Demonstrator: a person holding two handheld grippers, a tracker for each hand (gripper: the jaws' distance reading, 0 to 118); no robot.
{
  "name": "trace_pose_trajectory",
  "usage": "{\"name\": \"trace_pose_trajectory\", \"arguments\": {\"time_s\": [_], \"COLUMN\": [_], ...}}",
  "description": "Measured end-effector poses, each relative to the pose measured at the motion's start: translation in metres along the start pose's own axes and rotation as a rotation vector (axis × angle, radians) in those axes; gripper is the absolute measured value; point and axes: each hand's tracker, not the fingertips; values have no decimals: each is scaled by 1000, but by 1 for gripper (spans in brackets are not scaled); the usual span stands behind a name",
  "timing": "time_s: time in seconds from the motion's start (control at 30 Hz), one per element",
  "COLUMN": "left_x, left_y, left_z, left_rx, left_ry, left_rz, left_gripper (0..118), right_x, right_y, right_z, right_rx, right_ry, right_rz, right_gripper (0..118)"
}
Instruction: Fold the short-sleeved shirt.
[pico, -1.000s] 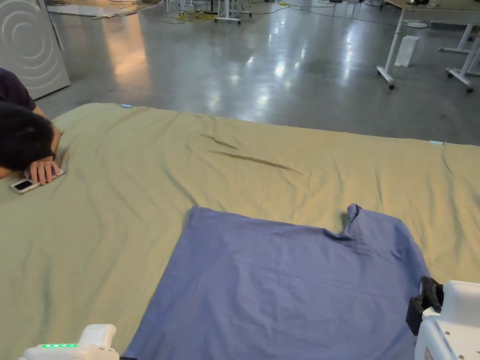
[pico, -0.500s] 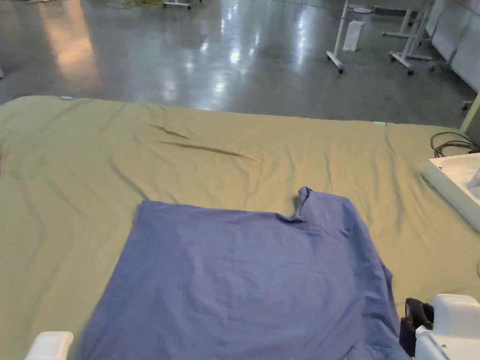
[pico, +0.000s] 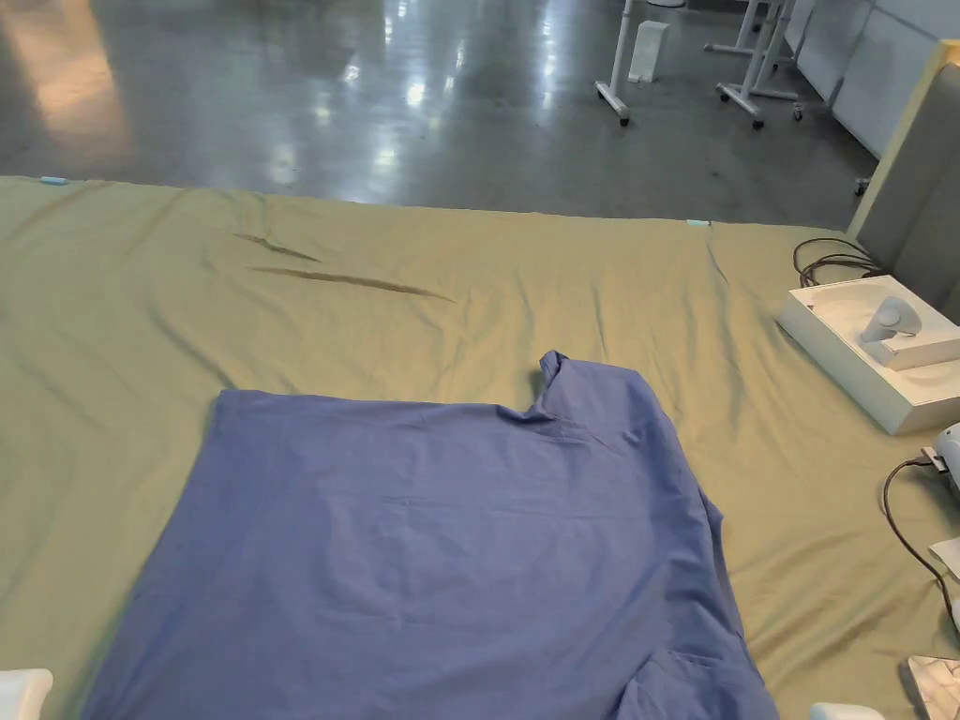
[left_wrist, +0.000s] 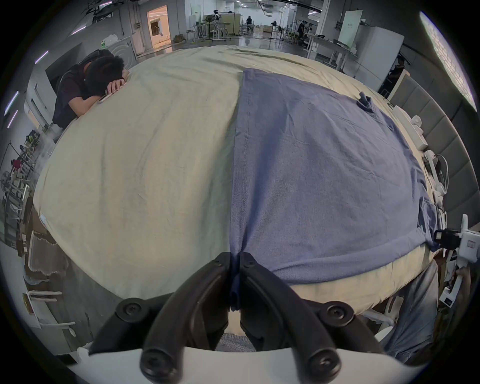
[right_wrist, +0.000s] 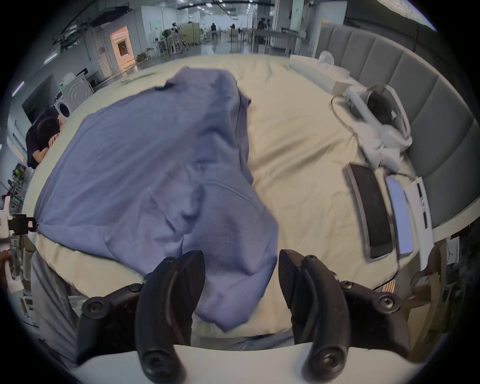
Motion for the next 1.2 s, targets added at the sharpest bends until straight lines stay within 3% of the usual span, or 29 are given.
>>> {"name": "trace_pose_trajectory", "arguments": {"time_s": [0.07, 0.17, 0.27, 0.4, 0.8, 1.03, 1.2], "left_x": [1, -2, -3, -2, -2, 8, 3], "left_y": [-1, -2, -4, -4, 48, 124, 165], "left_z": [0, -2, -4, -3, 27, 7, -49], "left_rx": [-2, -5, -4, 10, 226, 271, 229], "left_ry": [0, -5, -6, -3, -46, -33, -19], "left_rz": [2, 11, 14, 7, 27, 19, 17], "left_gripper": [7, 7, 7, 7, 7, 7, 7], "right_x": [-4, -14, -21, -21, -10, -25, -32], "right_y": [-5, -12, -11, -12, 47, 125, 169], "right_z": [-16, -23, -18, -11, 46, 20, -31], "right_rx": [-39, -41, -17, -4, 217, 291, 243], "right_ry": [-5, -11, 6, -14, 12, 3, -16], "right_rz": [-4, 18, 77, 115, 31, 46, 32], "right_gripper": [63, 52, 10, 7, 7, 7, 7]}}
